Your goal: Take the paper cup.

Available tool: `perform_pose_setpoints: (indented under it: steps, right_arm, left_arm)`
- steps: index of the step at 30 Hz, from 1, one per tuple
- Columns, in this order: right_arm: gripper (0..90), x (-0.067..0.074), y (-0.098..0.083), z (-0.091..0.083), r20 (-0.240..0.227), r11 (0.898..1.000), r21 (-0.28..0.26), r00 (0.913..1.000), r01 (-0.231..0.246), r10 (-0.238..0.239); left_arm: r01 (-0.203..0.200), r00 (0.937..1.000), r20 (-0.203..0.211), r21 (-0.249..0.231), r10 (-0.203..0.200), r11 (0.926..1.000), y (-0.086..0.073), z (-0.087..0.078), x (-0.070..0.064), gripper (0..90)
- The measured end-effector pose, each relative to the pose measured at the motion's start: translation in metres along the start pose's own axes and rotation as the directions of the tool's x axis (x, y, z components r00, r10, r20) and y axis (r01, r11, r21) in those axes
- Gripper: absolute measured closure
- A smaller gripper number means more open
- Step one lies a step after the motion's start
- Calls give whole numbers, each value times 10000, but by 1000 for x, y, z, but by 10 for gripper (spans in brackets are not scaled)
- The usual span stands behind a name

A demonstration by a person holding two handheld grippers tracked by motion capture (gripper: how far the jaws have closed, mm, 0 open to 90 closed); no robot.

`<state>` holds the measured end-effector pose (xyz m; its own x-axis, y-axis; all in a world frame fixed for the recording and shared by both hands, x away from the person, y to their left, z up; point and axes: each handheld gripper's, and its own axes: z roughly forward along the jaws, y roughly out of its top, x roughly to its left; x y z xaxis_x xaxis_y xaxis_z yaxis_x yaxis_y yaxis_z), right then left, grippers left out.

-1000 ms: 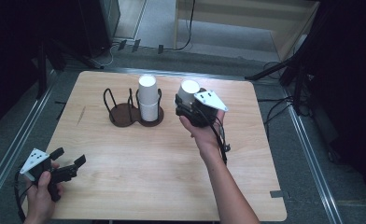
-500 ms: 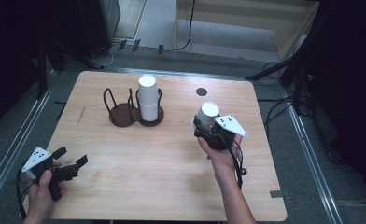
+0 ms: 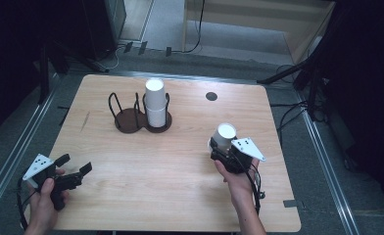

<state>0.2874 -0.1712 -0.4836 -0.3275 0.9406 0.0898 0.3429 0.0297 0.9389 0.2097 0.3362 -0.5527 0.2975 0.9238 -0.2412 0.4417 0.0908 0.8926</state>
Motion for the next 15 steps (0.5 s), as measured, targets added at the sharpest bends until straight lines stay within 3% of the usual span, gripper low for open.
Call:
perform_pose_setpoints:
  steps: [2, 3, 5, 6, 7, 10, 12, 14, 15]
  right_arm:
    - [288, -1, -3, -1, -4, 10000, 24, 10000, -21, 21]
    - [288, -1, -5, -2, -27, 10000, 35, 10000, -82, 83]
    - [288, -3, -11, -4, -81, 9998, 37, 9998, -177, 177]
    - [288, -6, -13, -3, 61, 9997, 226, 9999, -83, 82]
    - [289, -7, -12, -4, 172, 9996, 257, 9998, -129, 125]
    - [289, -10, -8, -7, 126, 9993, 146, 9994, -330, 329]
    - [289, -9, -5, -9, 115, 9992, 92, 9991, -398, 397]
    - [289, -8, -3, -9, 130, 9992, 42, 9992, -387, 387]
    - [289, -6, 1, -10, 149, 9982, 18, 9981, -605, 604]
  left_arm:
    - [-132, 9998, -165, -55, 131, 9999, 0, 1, -2, 22]
    - [-183, 9986, -493, -92, 178, 9998, 1, 2, -5, 22]
    - [-172, 9981, -584, 173, 182, 9997, 4, 3, -9, 30]
    - [-183, 9986, -499, 213, 193, 9996, 11, 3, -17, 130]
    - [-373, 9984, -418, 240, 382, 9990, 15, 3, -24, 143]
    - [-638, 9978, -158, 300, 643, 9975, 23, 4, -36, 134]
    - [-1012, 9945, 328, 578, 994, 9932, 34, 11, -52, 97]
    - [-984, 9944, 444, 605, 958, 9933, 39, 14, -57, 85]
    - [-970, 9941, 564, 738, 930, 9925, 50, 23, -66, 71]
